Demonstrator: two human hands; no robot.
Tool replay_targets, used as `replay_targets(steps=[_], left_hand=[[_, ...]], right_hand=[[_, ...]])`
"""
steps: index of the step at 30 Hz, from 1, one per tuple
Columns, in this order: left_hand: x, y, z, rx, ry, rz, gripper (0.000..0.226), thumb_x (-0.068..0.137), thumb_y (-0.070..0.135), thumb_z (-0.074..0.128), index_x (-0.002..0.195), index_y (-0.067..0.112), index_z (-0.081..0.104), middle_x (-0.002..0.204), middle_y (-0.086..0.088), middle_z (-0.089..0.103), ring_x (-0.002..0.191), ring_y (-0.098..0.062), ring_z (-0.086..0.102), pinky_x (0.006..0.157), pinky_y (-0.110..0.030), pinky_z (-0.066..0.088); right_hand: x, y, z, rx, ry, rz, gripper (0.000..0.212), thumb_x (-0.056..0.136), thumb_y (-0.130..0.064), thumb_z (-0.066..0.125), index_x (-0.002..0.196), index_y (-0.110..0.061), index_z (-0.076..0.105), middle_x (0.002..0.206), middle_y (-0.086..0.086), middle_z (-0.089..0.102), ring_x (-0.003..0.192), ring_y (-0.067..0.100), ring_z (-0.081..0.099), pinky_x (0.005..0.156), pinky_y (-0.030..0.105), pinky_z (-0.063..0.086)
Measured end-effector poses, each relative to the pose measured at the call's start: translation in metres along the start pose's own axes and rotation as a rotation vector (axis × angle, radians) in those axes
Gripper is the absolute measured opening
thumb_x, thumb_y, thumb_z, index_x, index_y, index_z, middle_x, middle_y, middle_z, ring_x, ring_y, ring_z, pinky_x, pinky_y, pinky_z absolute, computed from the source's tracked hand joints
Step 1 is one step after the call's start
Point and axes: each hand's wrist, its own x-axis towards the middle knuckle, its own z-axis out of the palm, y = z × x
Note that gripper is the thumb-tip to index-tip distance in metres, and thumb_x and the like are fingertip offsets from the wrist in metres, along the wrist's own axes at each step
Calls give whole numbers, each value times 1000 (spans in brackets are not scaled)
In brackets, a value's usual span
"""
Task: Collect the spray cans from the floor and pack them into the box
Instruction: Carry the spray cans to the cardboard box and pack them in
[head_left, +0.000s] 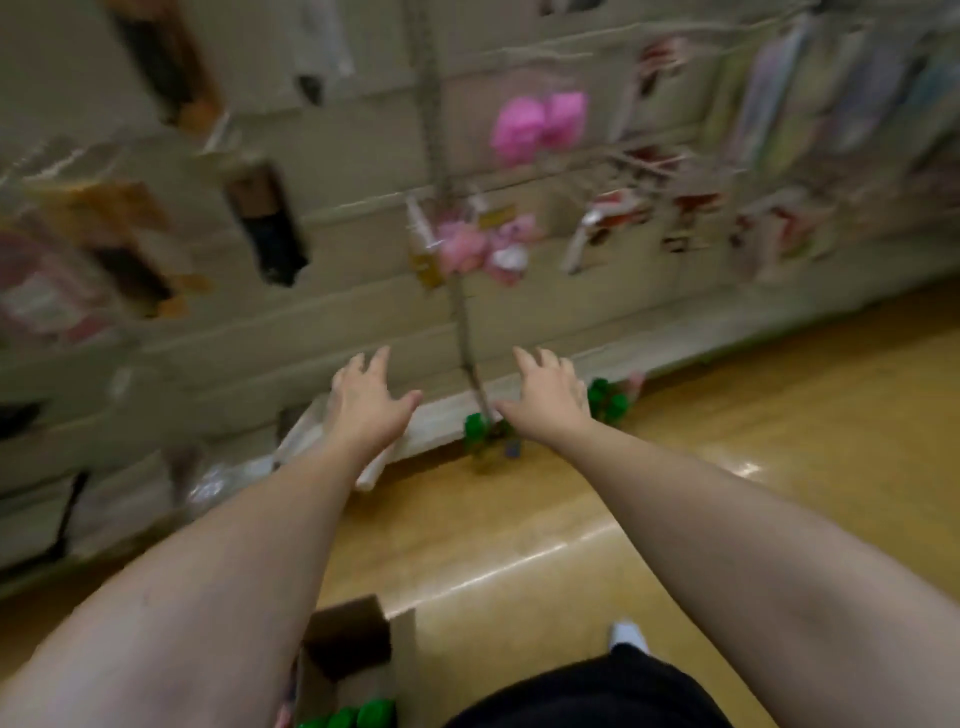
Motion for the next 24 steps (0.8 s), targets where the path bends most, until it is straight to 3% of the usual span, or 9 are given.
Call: replay_targets(steps=[3, 11, 14, 19, 24], left_hand=[[24, 95, 23, 3, -59, 176, 81, 92, 52, 63, 159, 28, 25, 165, -9, 24, 151, -31, 22, 122, -43, 25], [38, 349, 99, -20, -261, 636, 80, 93, 50, 64, 158, 35, 21, 167, -3, 17, 153, -26, 14, 122, -50, 24], [28, 428, 137, -53, -340, 740, 79, 93, 49, 65, 158, 37, 21, 167, -1, 17, 154, -25, 14, 123, -50, 23], [1, 528, 211, -30, -388, 944, 78, 92, 52, 64, 158, 32, 26, 165, -4, 24, 151, -26, 22, 121, -44, 28], [-40, 579, 259, 65, -483, 1193, 79, 93, 54, 62, 159, 34, 22, 166, -2, 20, 153, -25, 19, 120, -43, 28]], right_hand=[[-1, 71, -46, 39, 97, 159, 81, 93, -52, 63, 159, -27, 23, 162, 9, 27, 146, 34, 26, 116, 51, 28], [-16, 252, -157, 134, 304, 494, 80, 95, -52, 62, 159, -26, 23, 164, 9, 23, 149, 33, 22, 119, 50, 26], [-28, 313, -177, 118, 358, 636, 79, 94, -53, 61, 159, -27, 23, 164, 9, 24, 147, 33, 24, 115, 49, 28], [-57, 384, -185, 148, 415, 882, 78, 95, -53, 58, 159, -27, 22, 163, 8, 24, 146, 32, 23, 115, 46, 27], [-86, 417, -175, 216, 461, 1119, 77, 94, -53, 60, 158, -27, 24, 160, 6, 27, 144, 32, 26, 113, 46, 29]])
